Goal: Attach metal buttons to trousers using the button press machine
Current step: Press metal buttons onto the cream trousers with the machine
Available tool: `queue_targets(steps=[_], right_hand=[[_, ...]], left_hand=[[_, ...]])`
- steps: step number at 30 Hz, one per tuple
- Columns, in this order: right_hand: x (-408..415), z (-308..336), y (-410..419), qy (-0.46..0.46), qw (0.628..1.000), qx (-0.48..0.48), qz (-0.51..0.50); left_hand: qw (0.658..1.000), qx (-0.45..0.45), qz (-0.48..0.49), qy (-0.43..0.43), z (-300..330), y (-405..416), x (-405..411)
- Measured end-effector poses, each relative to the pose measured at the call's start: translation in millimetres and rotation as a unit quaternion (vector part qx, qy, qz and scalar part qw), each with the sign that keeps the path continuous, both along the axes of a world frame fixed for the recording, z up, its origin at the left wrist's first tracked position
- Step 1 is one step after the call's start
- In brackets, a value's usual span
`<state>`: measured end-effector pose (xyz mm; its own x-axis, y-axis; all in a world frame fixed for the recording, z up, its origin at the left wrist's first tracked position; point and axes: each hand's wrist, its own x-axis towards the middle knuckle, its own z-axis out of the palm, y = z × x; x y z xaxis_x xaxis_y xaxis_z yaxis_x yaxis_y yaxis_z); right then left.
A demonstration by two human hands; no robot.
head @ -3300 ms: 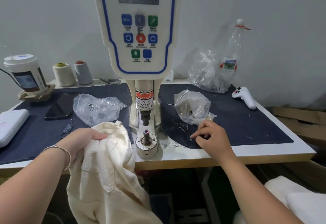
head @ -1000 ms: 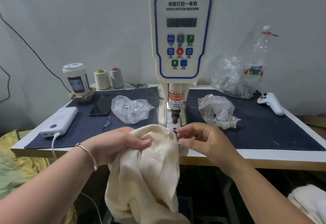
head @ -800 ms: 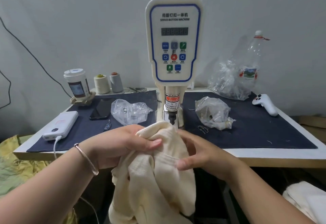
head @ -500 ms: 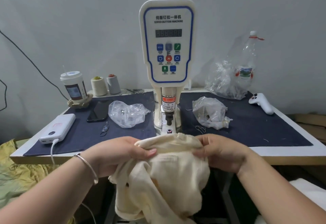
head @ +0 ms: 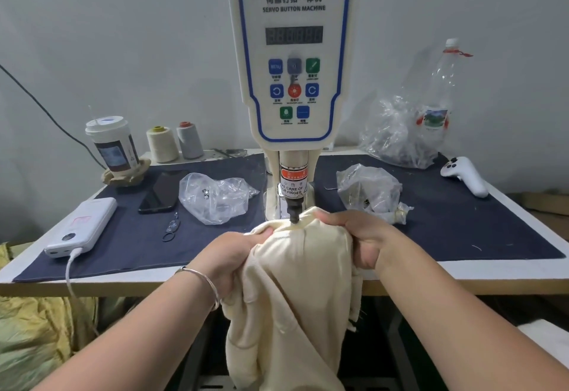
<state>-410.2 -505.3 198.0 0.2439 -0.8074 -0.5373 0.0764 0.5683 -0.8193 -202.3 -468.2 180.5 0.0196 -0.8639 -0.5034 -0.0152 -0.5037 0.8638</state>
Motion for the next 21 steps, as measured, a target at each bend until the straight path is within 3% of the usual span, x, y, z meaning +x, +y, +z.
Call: queue_targets(steps=[6,10,13,18,21], right_hand=[[-1.6,-6.7,-10.8,-0.036,0.993,-0.114,0.008],[4.3,-10.7,-22.4,0.122,0.976,-0.177,0.013],[8.8,-23.7,-27.3,0.177,0.956,-0.233,-0.006],[14.7,-42.9,-33.5,0.277,0.884,-0.372,-0.054],[15.8,-50.1,-36.1,0.29,0.868,-0.399,-0.063]], left_hand=[[0.985,-0.127,0.083,-0.087,-7.0,-18.0,3.6],[0.964,-0.148,0.07,-0.208,-9.2,-27.0,5.4],[0.941,-0.172,0.041,-0.289,-15.6,-31.5,1.6],[0.938,-0.187,0.033,-0.291,-23.3,-36.3,2.8],[0.934,-0.195,0.021,-0.299,-24.0,-37.5,4.3]])
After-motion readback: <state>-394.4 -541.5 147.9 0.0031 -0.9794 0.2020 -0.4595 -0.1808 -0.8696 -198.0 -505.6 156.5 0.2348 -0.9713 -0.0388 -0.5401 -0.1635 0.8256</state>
